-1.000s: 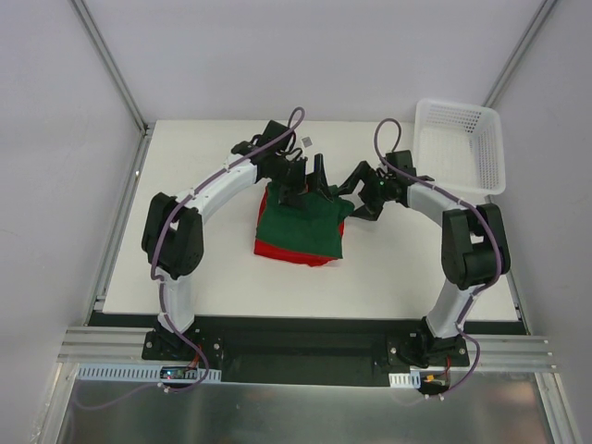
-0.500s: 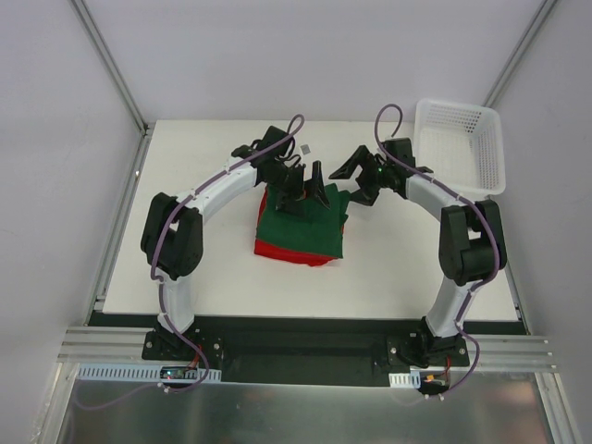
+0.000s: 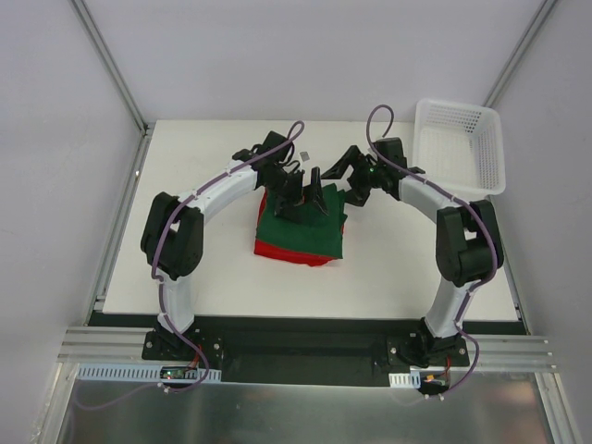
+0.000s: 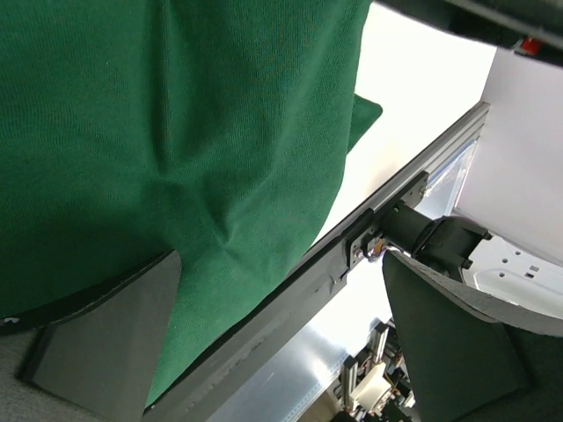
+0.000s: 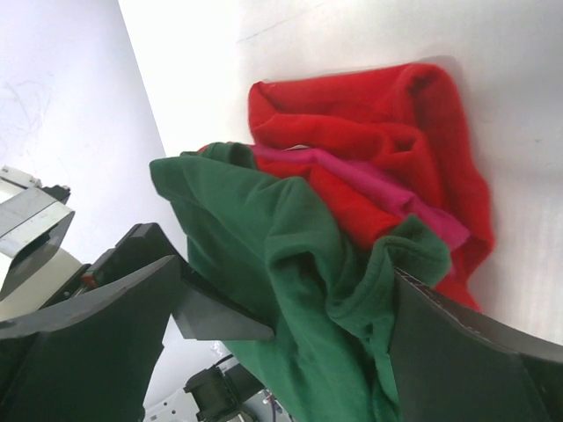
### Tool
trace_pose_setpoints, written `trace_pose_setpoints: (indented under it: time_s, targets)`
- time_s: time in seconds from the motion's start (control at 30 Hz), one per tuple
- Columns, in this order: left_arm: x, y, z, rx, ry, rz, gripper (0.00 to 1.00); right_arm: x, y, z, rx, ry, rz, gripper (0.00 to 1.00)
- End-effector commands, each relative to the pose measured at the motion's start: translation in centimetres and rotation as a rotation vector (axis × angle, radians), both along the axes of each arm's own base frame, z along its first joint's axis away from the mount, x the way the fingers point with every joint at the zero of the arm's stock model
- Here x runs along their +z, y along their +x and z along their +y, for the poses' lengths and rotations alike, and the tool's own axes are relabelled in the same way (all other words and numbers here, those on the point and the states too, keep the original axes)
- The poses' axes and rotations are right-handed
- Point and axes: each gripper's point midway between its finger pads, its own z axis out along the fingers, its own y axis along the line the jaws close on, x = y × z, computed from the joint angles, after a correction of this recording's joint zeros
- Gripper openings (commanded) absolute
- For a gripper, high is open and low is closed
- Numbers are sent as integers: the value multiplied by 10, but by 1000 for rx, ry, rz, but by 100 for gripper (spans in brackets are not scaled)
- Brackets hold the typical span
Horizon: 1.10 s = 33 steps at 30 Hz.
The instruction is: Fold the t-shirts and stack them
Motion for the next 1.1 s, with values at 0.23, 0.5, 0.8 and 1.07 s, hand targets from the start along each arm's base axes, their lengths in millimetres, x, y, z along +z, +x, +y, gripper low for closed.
trace_pose_setpoints:
  time_s: [0.23,0.5,0.8,1.07]
  targets:
    - [23,-10,0,-32,-28,-58,99,62,-14,33,48,146,-80,96]
    - [22,-13,0,-33,-25,-55,99,59,-33,43,85,178,-22,96]
    - [24,-16,-2,-35,-25,-54,99,27,-75,51,147,111,42,96]
    - [22,-20,-2,-40,-21,-47,99,19,-87,38,168,-4,33,96]
